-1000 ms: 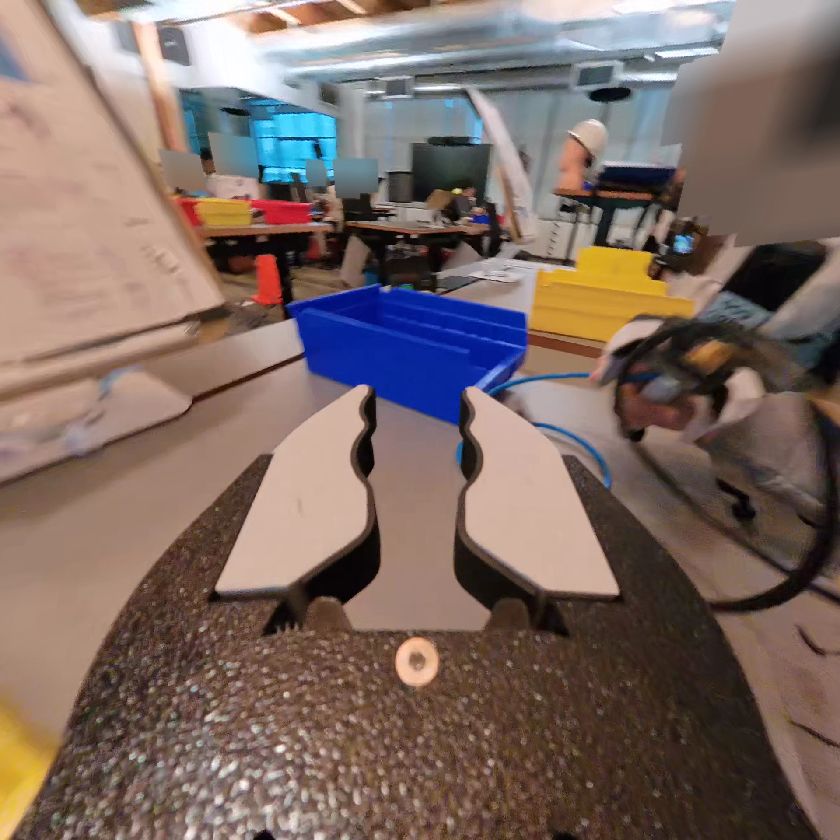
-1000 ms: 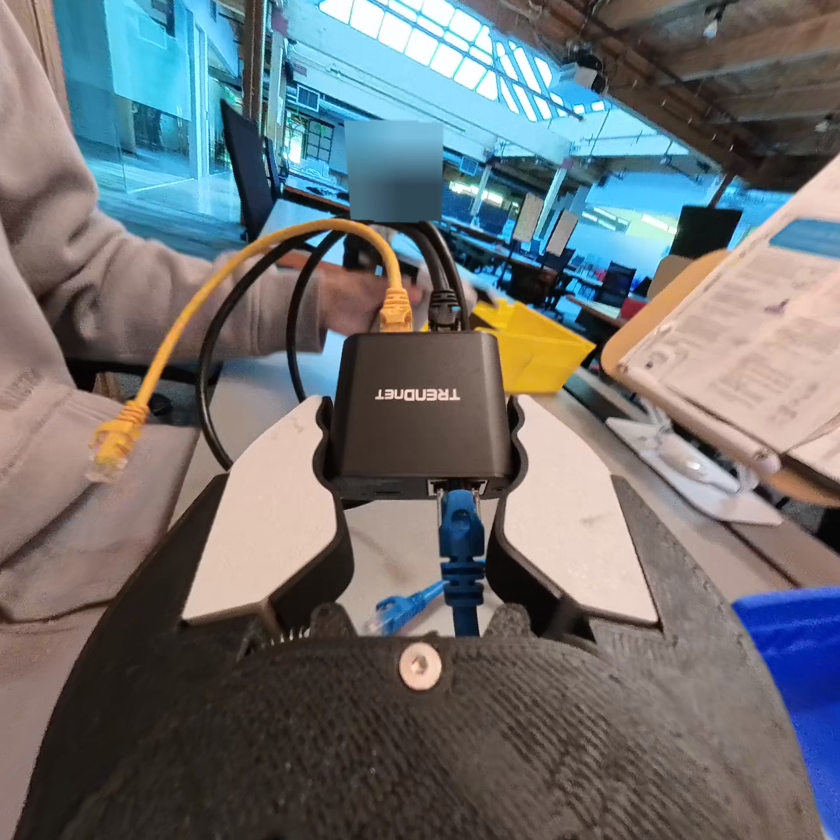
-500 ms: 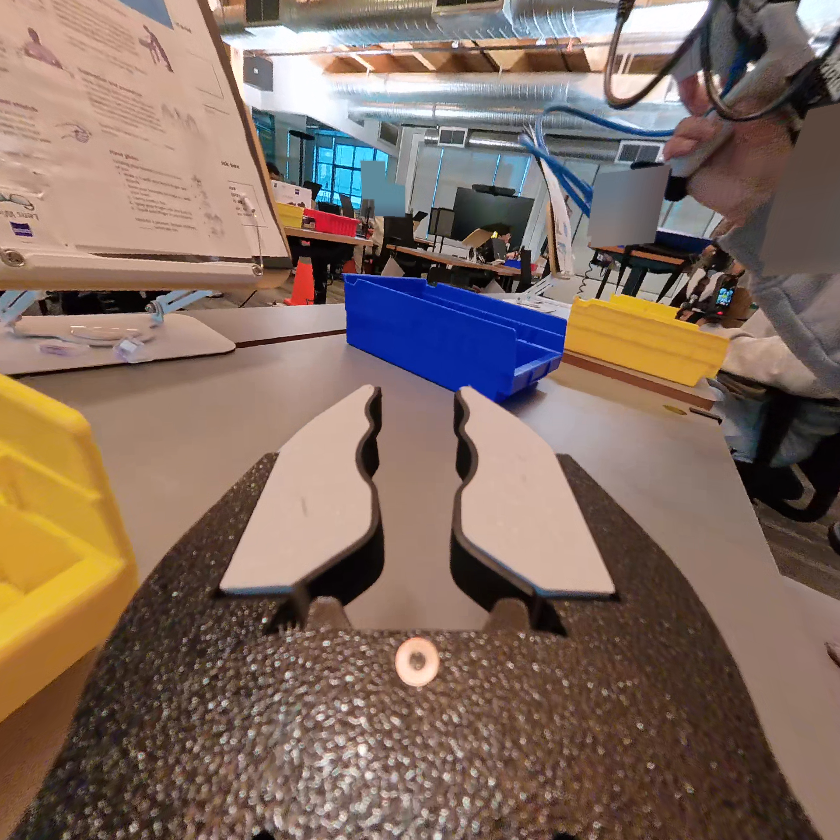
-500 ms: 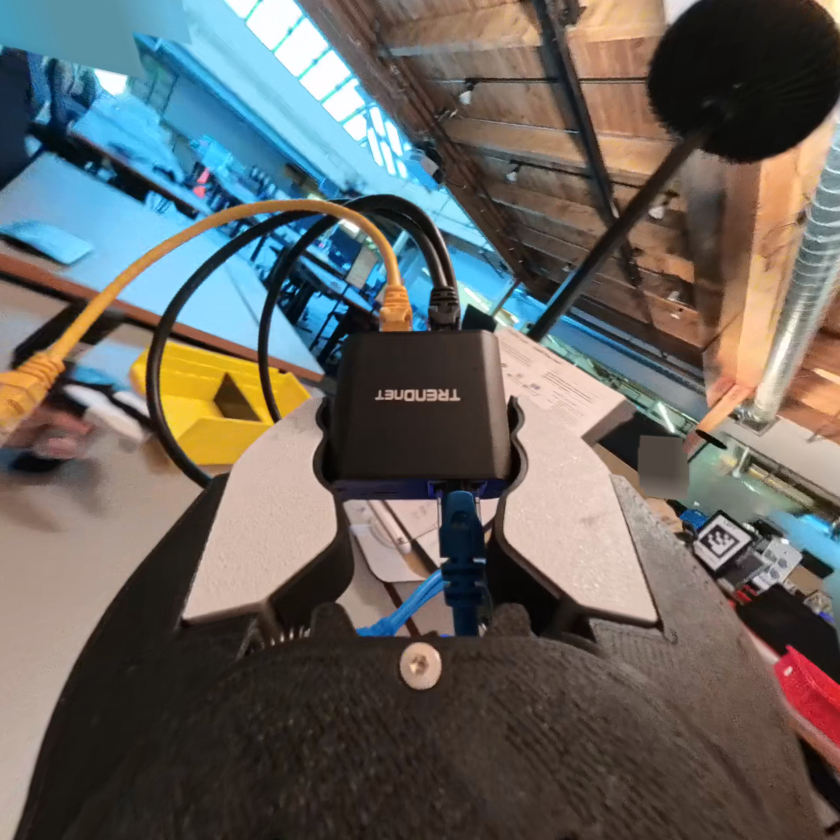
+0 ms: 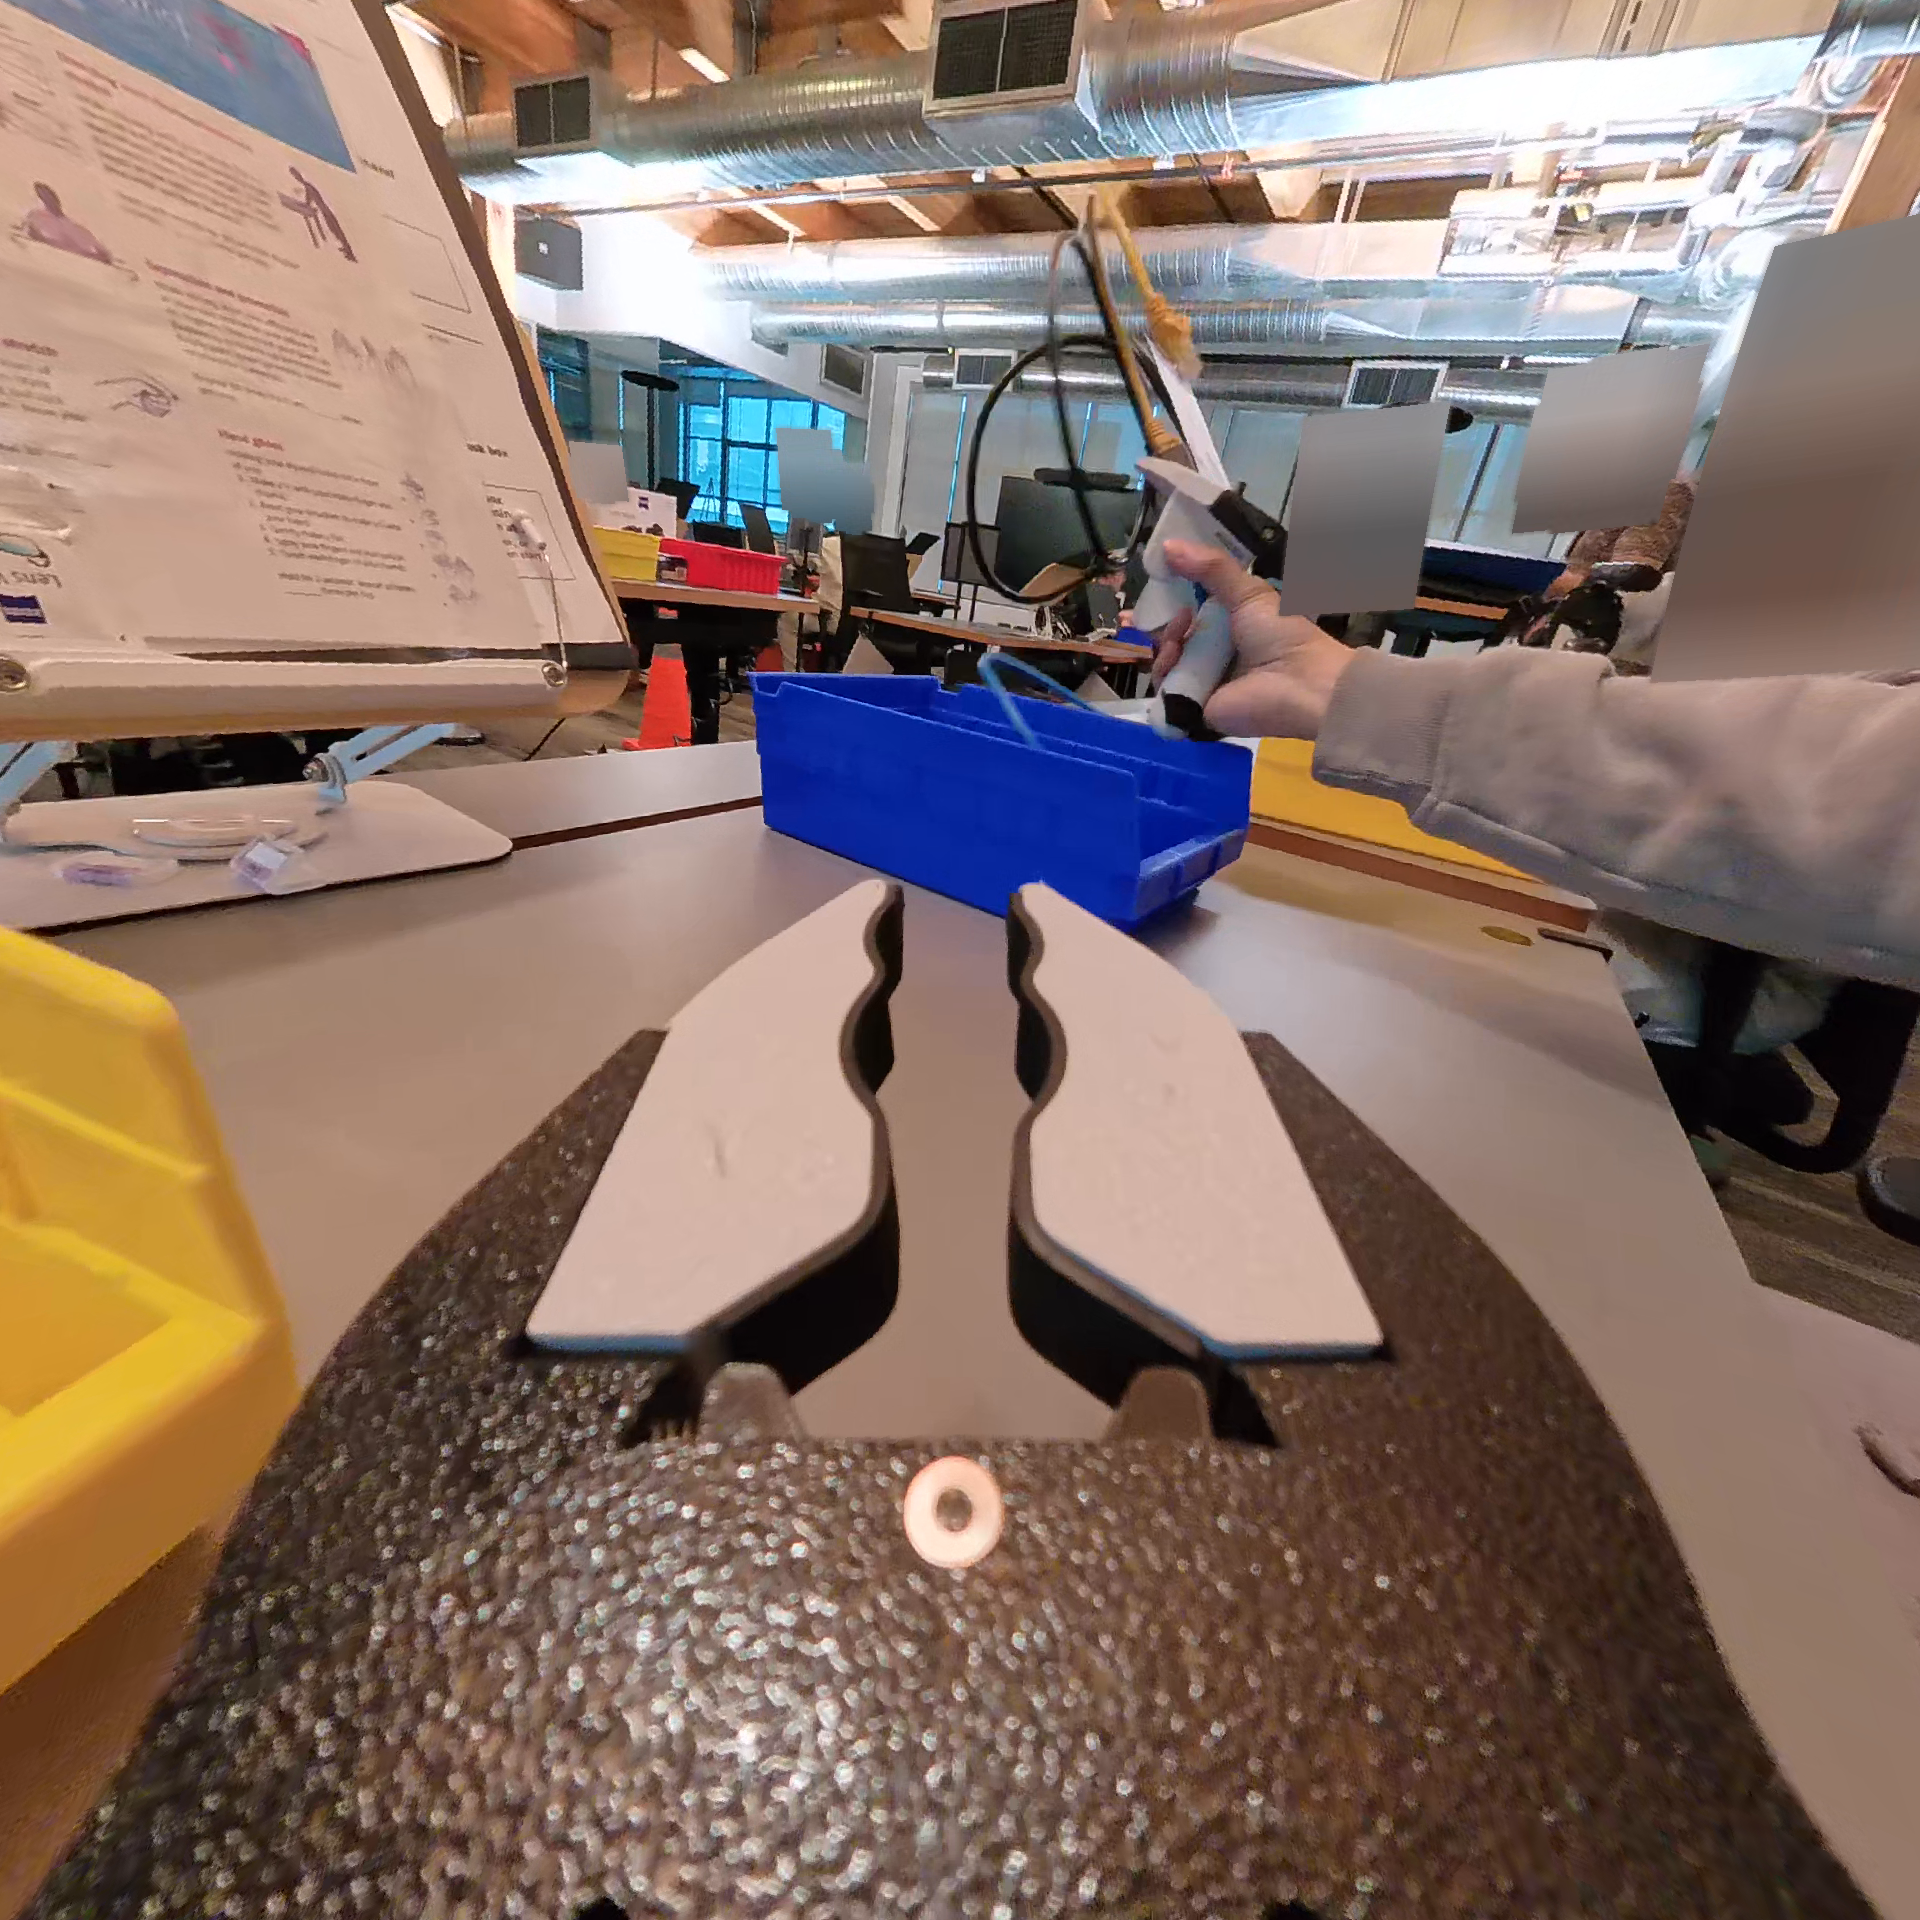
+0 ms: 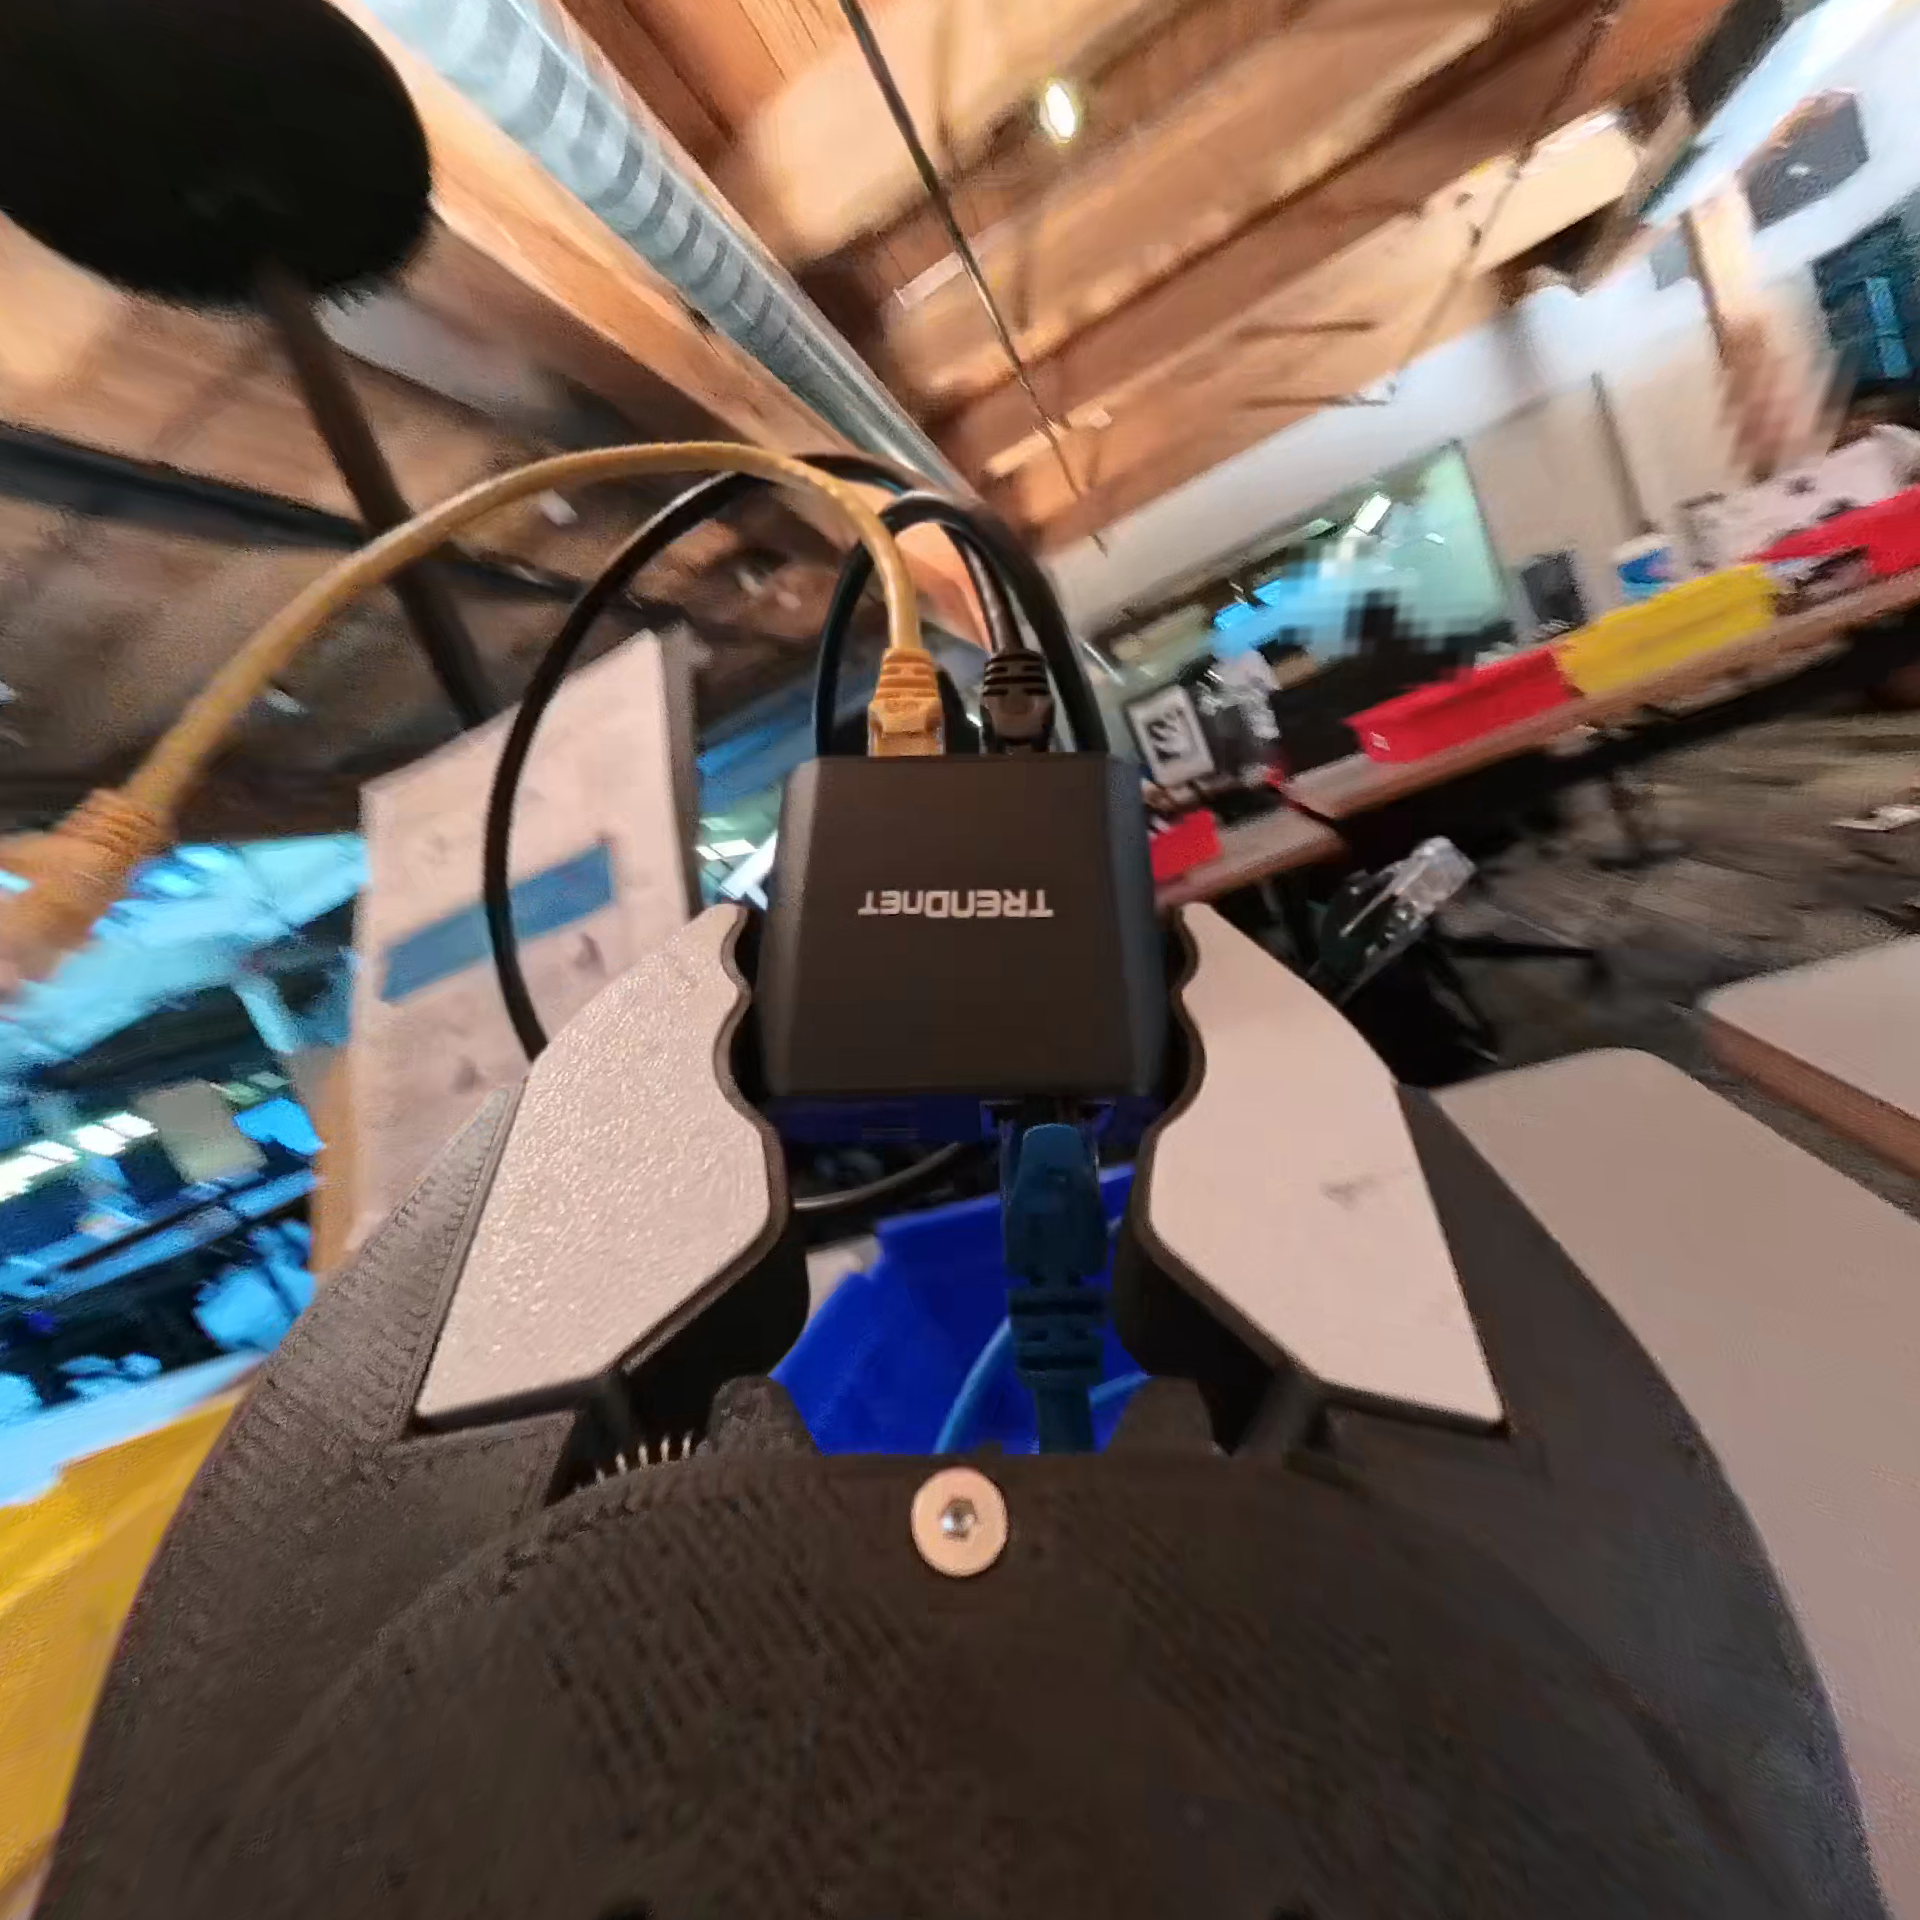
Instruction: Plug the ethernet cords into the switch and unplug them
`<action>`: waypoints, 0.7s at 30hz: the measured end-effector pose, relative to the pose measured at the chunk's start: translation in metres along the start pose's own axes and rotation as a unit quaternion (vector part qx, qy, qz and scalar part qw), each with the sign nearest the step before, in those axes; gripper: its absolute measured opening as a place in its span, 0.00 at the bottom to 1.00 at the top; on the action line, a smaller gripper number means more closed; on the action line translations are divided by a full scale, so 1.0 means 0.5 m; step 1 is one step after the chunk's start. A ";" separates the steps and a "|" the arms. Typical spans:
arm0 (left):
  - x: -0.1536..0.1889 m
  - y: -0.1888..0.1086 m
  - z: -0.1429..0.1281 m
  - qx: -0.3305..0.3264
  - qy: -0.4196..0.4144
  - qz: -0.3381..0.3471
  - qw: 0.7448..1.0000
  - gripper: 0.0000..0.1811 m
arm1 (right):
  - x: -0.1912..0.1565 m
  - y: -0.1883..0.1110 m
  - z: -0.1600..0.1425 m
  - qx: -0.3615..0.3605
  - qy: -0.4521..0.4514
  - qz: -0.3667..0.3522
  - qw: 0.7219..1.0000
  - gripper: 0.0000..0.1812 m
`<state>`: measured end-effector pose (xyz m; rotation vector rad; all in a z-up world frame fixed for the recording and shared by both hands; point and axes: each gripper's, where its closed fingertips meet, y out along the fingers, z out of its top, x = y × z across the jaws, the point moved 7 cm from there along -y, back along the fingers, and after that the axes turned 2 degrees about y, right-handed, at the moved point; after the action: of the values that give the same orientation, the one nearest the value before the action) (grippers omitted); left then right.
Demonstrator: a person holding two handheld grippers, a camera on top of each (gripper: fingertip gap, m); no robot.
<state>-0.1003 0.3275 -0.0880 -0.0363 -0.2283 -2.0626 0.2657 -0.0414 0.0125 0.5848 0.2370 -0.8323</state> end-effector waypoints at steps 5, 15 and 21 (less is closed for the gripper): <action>0.004 0.006 -0.003 -0.015 0.005 -0.007 1.000 0.09 | 0.008 -0.017 -0.063 -0.134 -0.103 -0.143 0.975 0.41; 0.001 0.000 0.000 0.000 -0.001 -0.004 1.000 0.07 | 0.001 -0.025 -0.138 -0.294 -0.422 -0.221 0.828 0.41; -0.001 0.003 -0.001 -0.005 -0.006 -0.010 1.000 0.07 | -0.058 -0.022 -0.224 -0.371 -0.586 -0.135 0.708 0.41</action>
<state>-0.0987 0.3270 -0.0885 -0.0521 -0.2256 -2.0846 0.2412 0.0350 -0.0715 -0.8190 -0.5343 -1.1449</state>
